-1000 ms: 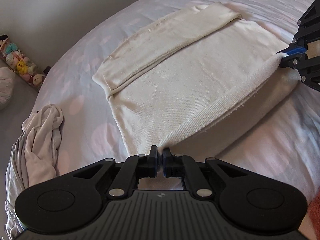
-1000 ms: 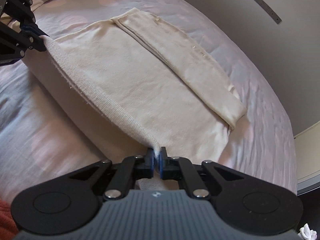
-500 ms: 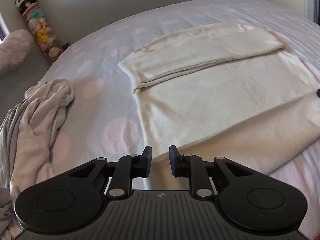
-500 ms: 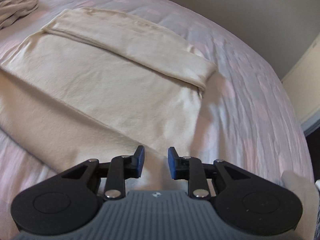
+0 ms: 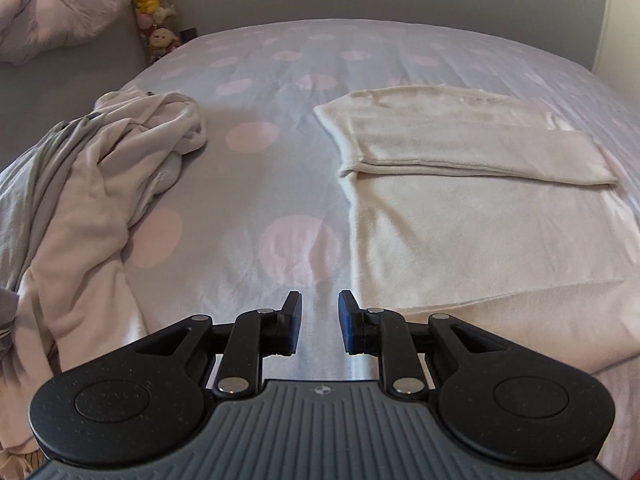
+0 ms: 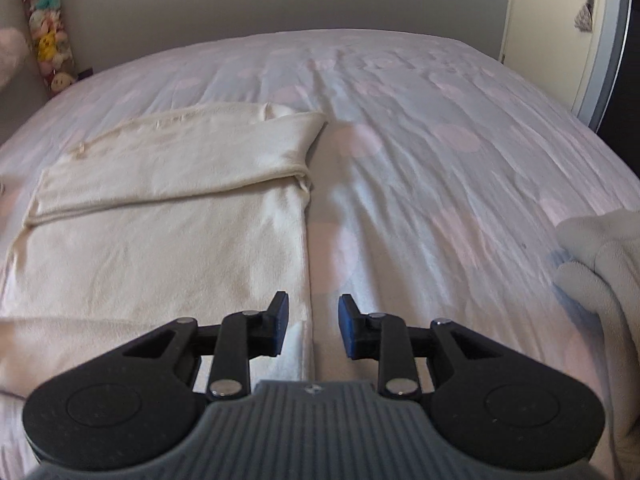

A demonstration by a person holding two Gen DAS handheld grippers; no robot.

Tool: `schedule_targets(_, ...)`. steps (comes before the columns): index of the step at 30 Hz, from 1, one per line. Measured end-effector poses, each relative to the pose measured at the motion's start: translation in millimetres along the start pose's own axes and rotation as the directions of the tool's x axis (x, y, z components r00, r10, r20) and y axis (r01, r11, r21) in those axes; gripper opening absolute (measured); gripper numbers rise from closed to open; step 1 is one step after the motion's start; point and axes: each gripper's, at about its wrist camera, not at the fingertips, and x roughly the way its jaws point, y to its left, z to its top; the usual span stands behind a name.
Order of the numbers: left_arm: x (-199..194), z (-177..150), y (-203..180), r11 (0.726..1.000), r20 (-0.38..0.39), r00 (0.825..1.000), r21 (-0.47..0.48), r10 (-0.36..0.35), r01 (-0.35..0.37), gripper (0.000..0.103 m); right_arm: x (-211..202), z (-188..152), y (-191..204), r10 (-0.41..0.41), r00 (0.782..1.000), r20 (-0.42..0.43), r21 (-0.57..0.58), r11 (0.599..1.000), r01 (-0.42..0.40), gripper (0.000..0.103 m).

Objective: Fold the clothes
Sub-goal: 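Release the sweater and grasp the sweater hem with the right tool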

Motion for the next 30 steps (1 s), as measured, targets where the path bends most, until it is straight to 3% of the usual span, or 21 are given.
schedule_targets(2,-3,6,-10,0.994,-0.007,0.997,0.078,-0.082,0.082,0.026,-3,5,-12,0.052,0.999,-0.002,0.046,0.998,-0.052,0.035)
schedule_targets(5,-6,14,-28,0.956,-0.025,0.982,0.225,-0.187,0.188,0.047,-2,13,-20,0.138,0.99,-0.042,0.001,0.99,-0.138,0.041)
schedule_targets(10,-3,18,-33,0.89,-0.08,0.973,0.393,-0.218,0.232,0.055,7,18,-22,0.262,0.949,-0.173,-0.119,0.951,-0.284,0.041)
schedule_targets(13,8,16,-15,0.893,-0.13,0.963,0.361,-0.237,0.268,0.058,15,15,-22,0.289,0.927,-0.238,-0.142,0.934,-0.327,0.041)
schedule_targets(16,23,12,8,0.919,-0.173,0.947,0.246,-0.271,0.308,0.058,25,13,-29,0.329,0.905,-0.27,-0.091,0.927,-0.364,0.041)
schedule_targets(19,35,8,22,0.926,-0.202,0.925,0.137,-0.322,0.353,0.053,36,13,-36,0.367,0.885,-0.286,-0.018,0.921,-0.388,0.041)
schedule_targets(22,37,7,22,0.924,-0.208,0.92,0.124,-0.331,0.361,0.048,42,11,-36,0.392,0.869,-0.301,0.01,0.913,-0.409,0.041)
schedule_targets(24,35,8,19,0.919,-0.197,0.92,0.14,-0.338,0.368,0.031,46,10,-35,0.409,0.86,-0.305,0.02,0.906,-0.424,0.041)
schedule_targets(28,34,7,14,0.908,-0.199,0.913,0.158,-0.356,0.388,0.028,47,10,-27,0.457,0.827,-0.327,0.013,0.877,-0.48,0.04)
schedule_targets(30,40,6,15,0.918,-0.223,0.917,0.149,-0.332,0.368,0.028,47,10,-24,0.462,0.818,-0.344,-0.004,0.87,-0.493,0.04)
